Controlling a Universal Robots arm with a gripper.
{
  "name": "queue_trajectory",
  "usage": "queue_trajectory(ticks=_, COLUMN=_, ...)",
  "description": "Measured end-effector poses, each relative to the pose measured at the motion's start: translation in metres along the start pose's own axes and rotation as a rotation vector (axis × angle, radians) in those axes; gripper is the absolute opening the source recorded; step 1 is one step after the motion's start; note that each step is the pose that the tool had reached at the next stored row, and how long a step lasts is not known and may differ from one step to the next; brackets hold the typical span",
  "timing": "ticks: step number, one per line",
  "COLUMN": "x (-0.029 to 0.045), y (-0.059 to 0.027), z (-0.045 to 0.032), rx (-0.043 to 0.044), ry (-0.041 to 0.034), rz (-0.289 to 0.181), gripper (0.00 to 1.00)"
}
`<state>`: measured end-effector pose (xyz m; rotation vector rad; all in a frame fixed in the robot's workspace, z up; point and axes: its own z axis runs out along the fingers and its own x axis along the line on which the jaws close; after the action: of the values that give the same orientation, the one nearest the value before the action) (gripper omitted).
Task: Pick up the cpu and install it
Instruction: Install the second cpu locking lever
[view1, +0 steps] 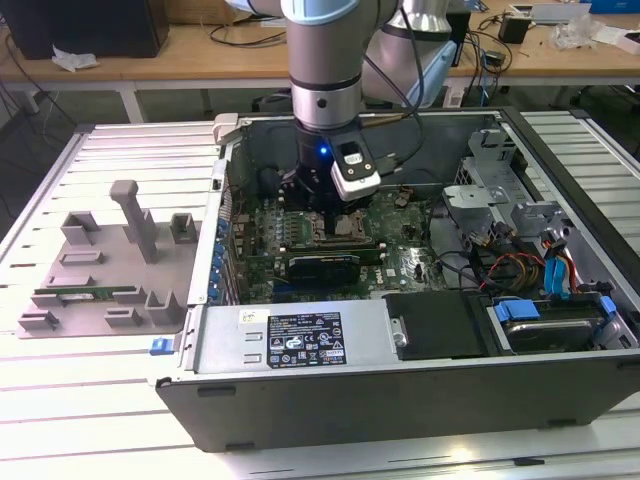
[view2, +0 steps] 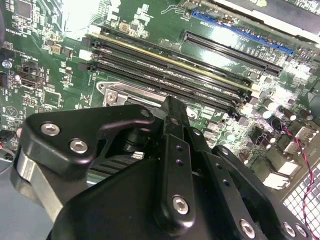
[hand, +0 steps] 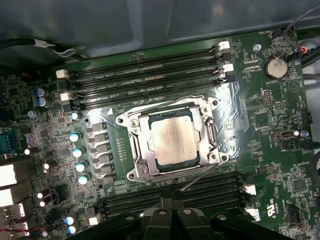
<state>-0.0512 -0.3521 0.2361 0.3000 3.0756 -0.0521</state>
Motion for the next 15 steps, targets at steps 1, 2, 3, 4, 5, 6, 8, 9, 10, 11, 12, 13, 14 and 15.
queue_trajectory(ticks=1, x=0.0006, y=-0.0001, z=0.0001, rx=0.0001, ry=0.0, rz=0.0, gripper=0.11)
queue_trajectory(ticks=2, x=0.0011, y=-0.0002, z=0.0002, rx=0.0, ry=-0.0001, rz=0.0, gripper=0.11)
queue_trajectory(ticks=3, x=0.0023, y=-0.0004, z=0.0005, rx=-0.0001, ry=-0.0001, rz=0.0, gripper=0.11)
queue_trajectory(ticks=4, x=0.003, y=-0.0006, z=0.0006, rx=0.0, ry=0.0, rz=0.0, gripper=0.11)
queue_trajectory(ticks=5, x=0.0035, y=-0.0006, z=0.001, rx=-0.0001, ry=-0.0001, rz=0.0, gripper=0.11)
queue_trajectory(ticks=6, x=0.0039, y=-0.0007, z=0.0019, rx=-0.0004, ry=0.0, rz=0.0, gripper=0.11)
queue_trajectory(ticks=8, x=0.0041, y=-0.0007, z=0.0029, rx=-0.0037, ry=0.0007, rz=0.0, gripper=0.11)
queue_trajectory(ticks=9, x=0.004, y=-0.0008, z=0.0037, rx=-0.0079, ry=0.0014, rz=-0.001, gripper=0.11)
queue_trajectory(ticks=10, x=0.004, y=-0.001, z=0.0042, rx=-0.0114, ry=0.002, rz=-0.002, gripper=0.11)
queue_trajectory(ticks=11, x=0.004, y=-0.0014, z=0.005, rx=-0.0175, ry=0.0032, rz=-0.004, gripper=0.11)
queue_trajectory(ticks=12, x=0.004, y=-0.0021, z=0.0057, rx=-0.024, ry=0.0044, rz=-0.005, gripper=0.11)
queue_trajectory(ticks=13, x=0.0038, y=-0.0036, z=0.0066, rx=-0.0319, ry=0.0059, rz=-0.007, gripper=0.11)
queue_trajectory(ticks=14, x=0.0035, y=-0.006, z=0.0073, rx=-0.0369, ry=0.007, rz=-0.008, gripper=0.11)
queue_trajectory(ticks=15, x=0.0033, y=-0.0078, z=0.0077, rx=-0.0395, ry=0.0074, rz=-0.008, gripper=0.11)
